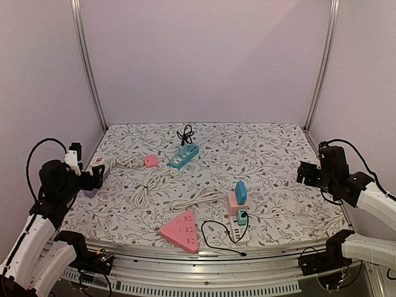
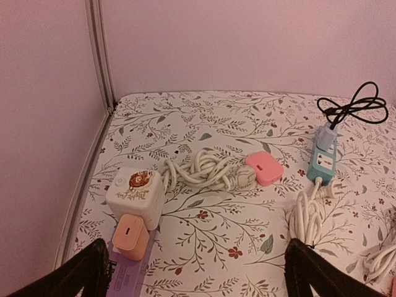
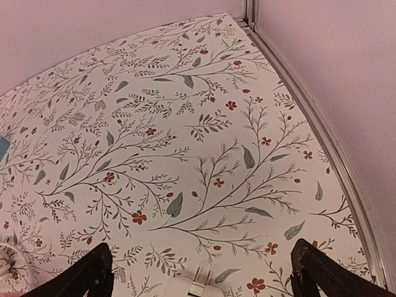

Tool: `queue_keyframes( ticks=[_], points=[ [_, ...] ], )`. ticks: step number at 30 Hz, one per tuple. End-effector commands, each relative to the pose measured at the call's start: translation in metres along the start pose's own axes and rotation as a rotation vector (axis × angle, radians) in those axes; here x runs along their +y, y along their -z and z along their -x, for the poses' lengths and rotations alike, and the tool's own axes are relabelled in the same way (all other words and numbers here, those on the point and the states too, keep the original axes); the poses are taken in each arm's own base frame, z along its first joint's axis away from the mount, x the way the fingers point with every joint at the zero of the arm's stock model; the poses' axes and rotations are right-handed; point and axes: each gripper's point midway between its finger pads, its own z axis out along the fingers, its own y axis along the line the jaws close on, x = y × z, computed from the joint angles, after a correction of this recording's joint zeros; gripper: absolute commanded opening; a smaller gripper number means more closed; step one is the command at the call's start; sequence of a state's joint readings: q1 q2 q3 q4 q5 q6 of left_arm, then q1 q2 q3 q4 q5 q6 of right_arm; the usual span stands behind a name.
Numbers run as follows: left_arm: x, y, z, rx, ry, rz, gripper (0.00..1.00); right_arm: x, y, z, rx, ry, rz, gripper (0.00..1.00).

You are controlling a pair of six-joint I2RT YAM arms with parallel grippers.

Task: Insert the plug
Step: Reset both arms

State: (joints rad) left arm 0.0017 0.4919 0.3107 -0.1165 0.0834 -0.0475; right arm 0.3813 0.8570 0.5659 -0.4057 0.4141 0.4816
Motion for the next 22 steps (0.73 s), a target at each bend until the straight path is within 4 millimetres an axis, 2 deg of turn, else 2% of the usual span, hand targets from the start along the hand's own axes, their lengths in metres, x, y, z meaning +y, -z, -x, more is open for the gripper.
queue_keyframes(
  ticks=[1,7,13,19,22],
  points=[
    [0.003,-0.003,-0.007,0.010,0.034,-0.018,0.97,-0.016,0.009,0.017,-0.121,0.001,-0.059,0.99],
    [0.015,-0.004,-0.012,0.022,0.050,0.013,0.97,-0.037,0.016,0.027,-0.235,-0.018,-0.147,0.99],
    [0.024,-0.006,-0.019,0.047,0.068,0.034,0.97,-0.063,0.019,0.035,-0.399,-0.176,-0.256,0.99],
    [0.032,-0.007,-0.023,0.059,0.082,0.060,0.97,-0.066,0.024,0.044,-0.440,-0.271,-0.264,0.99],
    [0.034,-0.008,-0.024,0.063,0.087,0.066,0.97,-0.069,0.024,0.044,-0.438,-0.259,-0.292,0.99]
  ],
)
